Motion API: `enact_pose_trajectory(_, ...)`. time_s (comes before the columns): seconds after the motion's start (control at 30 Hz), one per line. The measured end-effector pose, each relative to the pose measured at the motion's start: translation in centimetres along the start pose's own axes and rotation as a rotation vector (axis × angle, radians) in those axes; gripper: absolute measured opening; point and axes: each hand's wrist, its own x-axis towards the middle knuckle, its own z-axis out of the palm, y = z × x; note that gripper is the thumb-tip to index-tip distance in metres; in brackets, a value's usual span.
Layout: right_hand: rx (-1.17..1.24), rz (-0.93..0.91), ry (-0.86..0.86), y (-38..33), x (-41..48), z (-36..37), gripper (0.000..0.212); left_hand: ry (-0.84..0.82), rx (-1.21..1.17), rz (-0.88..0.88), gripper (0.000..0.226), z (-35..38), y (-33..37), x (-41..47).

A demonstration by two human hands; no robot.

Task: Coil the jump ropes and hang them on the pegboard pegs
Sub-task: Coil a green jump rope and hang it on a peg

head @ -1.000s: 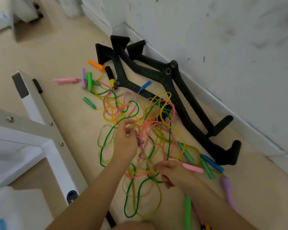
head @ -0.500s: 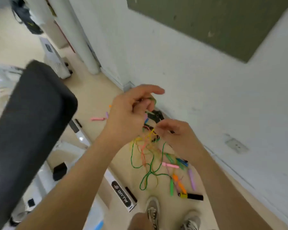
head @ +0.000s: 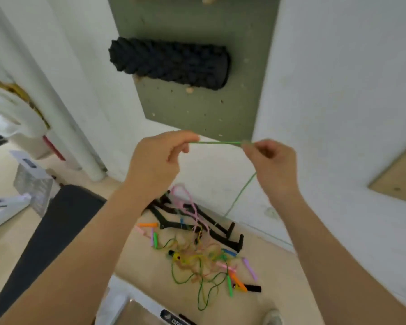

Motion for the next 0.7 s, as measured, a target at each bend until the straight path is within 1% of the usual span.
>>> enact_pose_trajectory(0.07, -0.201, -0.127, 0.07, -3.4, 1.2, -3.1, 0.027, 0.023, 0.186, 0.029, 0.045, -1.3, -0.8, -0.1)
enact_pose_trajectory(0.1, -0.325, -0.156, 0.084, -4.8, 1.6, -4.8, 0.027, 0.086, 0.216, -0.018, 0.044, -2.1, -1.2, 0.3)
enact_pose_trajectory(0.13, -0.409, -0.151, 0.101, -5.6, 1.9, -6.5, 0.027, 0.187, 0.175, -0.106, 0.04, -2.9, -1.8, 1.0)
enact_pose_trajectory(0.17, -0.418, -0.109, 0.103, -6.0, 1.8, -8.2, 0.028, 0.309, 0.055, -0.23, 0.036, -3.8, -2.1, 2.0)
enact_pose_trajectory(0.2, -0.378, -0.046, 0.088, -5.9, 1.4, -9.8, 0.029, 0.42, -0.133, -0.366, 0.032, -4.5, -2.4, 3.2)
enact_pose_trajectory(0.23, -0.342, 0.029, 0.066, -5.5, 0.7, -11.1, 0.028, 0.482, -0.328, -0.484, 0.028, -4.8, -2.2, 4.2)
enact_pose_trajectory(0.27, -0.326, 0.101, 0.046, -4.7, -0.2, -12.0, 0.028, 0.476, -0.487, -0.577, 0.025, -4.6, -1.2, 5.0)
enact_pose_trajectory(0.3, -0.272, 0.167, 0.029, -3.9, -1.2, -12.7, 0.028, 0.418, -0.622, -0.644, 0.022, -3.9, 0.3, 5.4)
enact_pose_trajectory(0.33, -0.143, 0.229, 0.017, -3.1, -2.2, -13.2, 0.03, 0.337, -0.763, -0.69, 0.021, -2.9, 2.2, 5.5)
enact_pose_trajectory(0.37, 0.044, 0.293, 0.001, -2.6, -3.0, -13.5, 0.031, 0.225, -0.907, -0.725, 0.022, -1.7, 4.4, 5.4)
enact_pose_trajectory(0.4, 0.211, 0.347, -0.02, -2.5, -3.7, -13.7, 0.033, 0.082, -1.03, -0.72, 0.024, -0.5, 7.0, 5.0)
enact_pose_trajectory(0.43, 0.335, 0.376, -0.045, -2.6, -4.4, -13.9, 0.033, -0.083, -1.081, -0.667, 0.025, 1.0, 9.4, 4.4)
enact_pose_trajectory(0.47, 0.415, 0.385, -0.066, -3.1, -4.8, -14.3, 0.032, -0.261, -1.037, -0.562, 0.024, 2.9, 11.5, 3.5)
enact_pose_trajectory(0.5, 0.474, 0.378, -0.08, -4.0, -5.2, -14.8, 0.029, -0.439, -0.933, -0.447, 0.022, 5.0, 13.5, 2.4)
enact_pose_trajectory(0.53, 0.51, 0.353, -0.091, -5.1, -5.4, -15.5, 0.025, -0.605, -0.846, -0.355, 0.026, 7.5, 15.3, 0.9)
enact_pose_trajectory(0.57, 0.53, 0.319, -0.091, -6.4, -5.5, -16.5, 0.022, -0.755, -0.797, -0.306, 0.033, 9.9, 17.0, -0.7)
enact_pose_trajectory(0.6, 0.532, 0.276, -0.074, -7.7, -5.5, -17.7, 0.02, -0.891, -0.764, -0.275, 0.034, 12.2, 18.4, -2.2)
enact_pose_trajectory(0.63, 0.528, 0.227, -0.032, -8.9, -5.6, -19.2, 0.019, -1.01, -0.699, -0.237, 0.028, 14.3, 19.6, -3.6)
enact_pose_trajectory(0.67, 0.522, 0.174, 0.043, -9.9, -5.7, -21.0, 0.018, -1.106, -0.584, -0.16, 0.023, 15.8, 20.6, -4.8)
enact_pose_trajectory(0.7, 0.521, 0.114, 0.144, -10.6, -5.8, -23.3, 0.018, -1.171, -0.457, -0.08, 0.025, 16.9, 21.4, -5.4)
